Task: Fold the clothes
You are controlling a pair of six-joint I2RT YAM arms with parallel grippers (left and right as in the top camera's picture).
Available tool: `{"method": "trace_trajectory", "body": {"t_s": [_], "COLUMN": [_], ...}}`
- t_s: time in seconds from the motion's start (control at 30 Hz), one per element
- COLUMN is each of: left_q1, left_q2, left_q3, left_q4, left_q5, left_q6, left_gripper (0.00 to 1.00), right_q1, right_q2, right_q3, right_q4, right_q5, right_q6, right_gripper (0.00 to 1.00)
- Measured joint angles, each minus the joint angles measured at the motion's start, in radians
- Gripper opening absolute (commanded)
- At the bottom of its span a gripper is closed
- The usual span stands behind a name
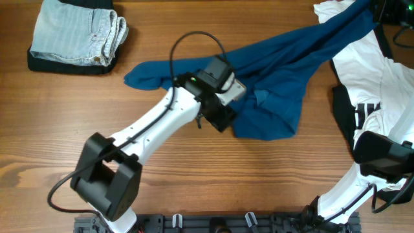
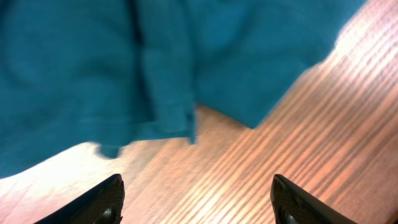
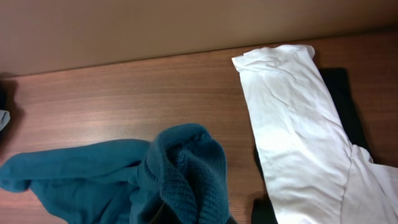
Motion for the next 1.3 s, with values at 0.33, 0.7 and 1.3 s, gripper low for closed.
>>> {"method": "trace_trajectory", "body": {"t_s": [0.33,0.7,1.3], "left_q1": [-0.049,-0.034,0.000], "left_q2": [0.106,0.183,0.220], "left_q3": [0.000,0.000,0.000], "left_q4": [0.053,0.150,0.181], "left_q5": [0.000,-0.087,-0.068], "left_q6": [0.049,0.080,0.083], "left_gripper": [0.69,0.62,0.44], "right_q1": [0.000,0.000,0.000], "right_q2": [0.000,0.000,0.000], "right_q3": [0.000,0.000,0.000], "right_q4": [-0.001,-0.001,-0.002], "right_q5": [0.000,0.000,0.005], "right_q6": [0.000,0.000,0.000], "right_gripper": [0.04,0.05,0.05]}}
